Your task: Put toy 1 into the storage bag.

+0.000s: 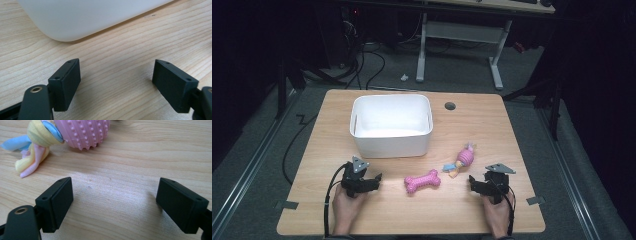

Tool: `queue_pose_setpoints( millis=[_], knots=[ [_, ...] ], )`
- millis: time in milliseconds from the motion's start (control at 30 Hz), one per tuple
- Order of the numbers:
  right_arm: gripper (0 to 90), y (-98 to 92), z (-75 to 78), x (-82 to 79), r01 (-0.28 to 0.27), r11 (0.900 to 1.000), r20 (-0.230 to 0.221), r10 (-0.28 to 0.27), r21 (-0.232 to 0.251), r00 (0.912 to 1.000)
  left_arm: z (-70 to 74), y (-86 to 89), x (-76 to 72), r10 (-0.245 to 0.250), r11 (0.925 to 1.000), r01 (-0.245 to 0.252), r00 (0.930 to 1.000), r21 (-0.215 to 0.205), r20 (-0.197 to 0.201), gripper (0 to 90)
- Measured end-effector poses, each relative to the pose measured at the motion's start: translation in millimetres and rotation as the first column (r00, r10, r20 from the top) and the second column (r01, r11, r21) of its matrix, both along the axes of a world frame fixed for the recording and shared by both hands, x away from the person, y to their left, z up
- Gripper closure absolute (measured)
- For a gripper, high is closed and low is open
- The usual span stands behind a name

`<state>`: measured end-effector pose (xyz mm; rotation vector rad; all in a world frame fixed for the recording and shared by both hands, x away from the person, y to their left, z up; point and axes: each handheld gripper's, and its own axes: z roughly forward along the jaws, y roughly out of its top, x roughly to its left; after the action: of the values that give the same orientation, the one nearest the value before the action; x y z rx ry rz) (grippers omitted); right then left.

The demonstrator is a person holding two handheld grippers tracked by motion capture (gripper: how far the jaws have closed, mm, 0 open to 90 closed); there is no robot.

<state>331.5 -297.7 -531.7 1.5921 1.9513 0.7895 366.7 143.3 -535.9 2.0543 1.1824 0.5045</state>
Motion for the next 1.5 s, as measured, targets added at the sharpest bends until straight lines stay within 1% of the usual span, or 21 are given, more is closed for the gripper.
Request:
queue_pose_setpoints(
  millis=[433, 633, 733, 800, 900, 967, 1067, 1167, 1200, 1233, 1267, 1300, 1333, 1467, 1500],
  knots=[
    [14.5, 0.1, 0.2, 0.0, 0.005, 1.0, -0.001, -0.005, 0.002, 1.0, 0.0, 0.0, 1.3, -0.015, 0.9999, 0.015, 0.9999, -0.006, 0.001, 24.3],
    [14.8, 0.3, 0.2, 0.6, 0.003, 1.0, 0.0, -0.003, 0.0, 1.0, -0.1, -0.5, 1.6, -0.021, 0.9998, 0.021, 0.9998, -0.003, 0.001, 21.9],
    [14.9, 0.4, 0.1, 0.6, 0.003, 1.0, 0.002, -0.003, -0.002, 1.0, -0.2, 0.0, 1.9, -0.037, 0.9993, 0.037, 0.9993, 0.0, -0.001, 20.8],
    [15.1, 0.5, 0.2, 0.5, 0.003, 1.0, 0.001, -0.003, -0.003, 1.0, 0.0, 1.2, 2.1, -0.056, 0.9984, 0.056, 0.9984, 0.001, -0.004, 20.0],
    [15.4, 0.6, 0.2, 0.2, 0.004, 1.0, 0.001, -0.004, -0.003, 1.0, 0.4, 0.7, 1.5, -0.055, 0.9985, 0.055, 0.9984, 0.003, -0.009, 19.4],
    [15.5, 0.6, 0.2, 0.2, 0.004, 1.0, 0.002, -0.004, -0.003, 1.0, 1.7, 1.2, 1.0, -0.052, 0.9986, 0.052, 0.9984, 0.005, -0.02, 20.4],
    [15.7, 0.7, 0.2, 0.1, 0.004, 1.0, 0.002, -0.004, -0.003, 1.0, 2.4, 2.1, 0.7, -0.052, 0.9987, 0.052, 0.9983, 0.002, -0.027, 20.7],
    [16.4, 0.6, 0.1, -0.2, -0.001, 1.0, 0.006, 0.001, -0.004, 1.0, 4.5, 3.1, -0.8, -0.055, 0.9985, 0.055, 0.998, -0.003, -0.032, 21.5],
    [16.6, 0.9, 0.1, -0.4, -0.001, 1.0, 0.006, 0.001, -0.002, 1.0, 6.0, 3.6, -1.5, -0.061, 0.9982, 0.061, 0.9977, -0.002, -0.029, 23.5],
    [16.8, 0.8, 0.1, -0.4, -0.002, 1.0, 0.007, 0.002, -0.003, 1.0, 9.5, 3.7, -3.1, -0.066, 0.9978, 0.066, 0.9975, -0.006, -0.026, 23.6],
    [16.8, 0.8, 0.1, -0.4, -0.002, 1.0, 0.007, 0.002, -0.003, 1.0, 9.5, 3.7, -3.1, -0.066, 0.9978, 0.066, 0.9975, -0.006, -0.026, 23.6],
    [17.0, 0.8, 0.2, -0.5, -0.004, 1.0, 0.007, 0.004, -0.003, 1.0, 13.8, 4.0, -4.9, -0.076, 0.997, 0.076, 0.9969, -0.012, -0.019, 23.6],
    [17.0, 0.8, 0.2, -0.5, -0.004, 1.0, 0.007, 0.004, -0.003, 1.0, 13.8, 4.0, -4.9, -0.076, 0.997, 0.076, 0.9969, -0.012, -0.019, 23.6],
    [17.2, 0.8, 0.2, -0.6, -0.005, 1.0, 0.007, 0.005, -0.004, 1.0, 23.3, 2.5, -8.4, -0.106, 0.9943, 0.106, 0.9941, -0.012, -0.022, 23.8],
    [17.2, 0.8, 0.2, -0.6, -0.005, 1.0, 0.007, 0.005, -0.004, 1.0, 23.3, 2.5, -8.4, -0.106, 0.9943, 0.106, 0.9941, -0.012, -0.022, 23.8]
  ],
)
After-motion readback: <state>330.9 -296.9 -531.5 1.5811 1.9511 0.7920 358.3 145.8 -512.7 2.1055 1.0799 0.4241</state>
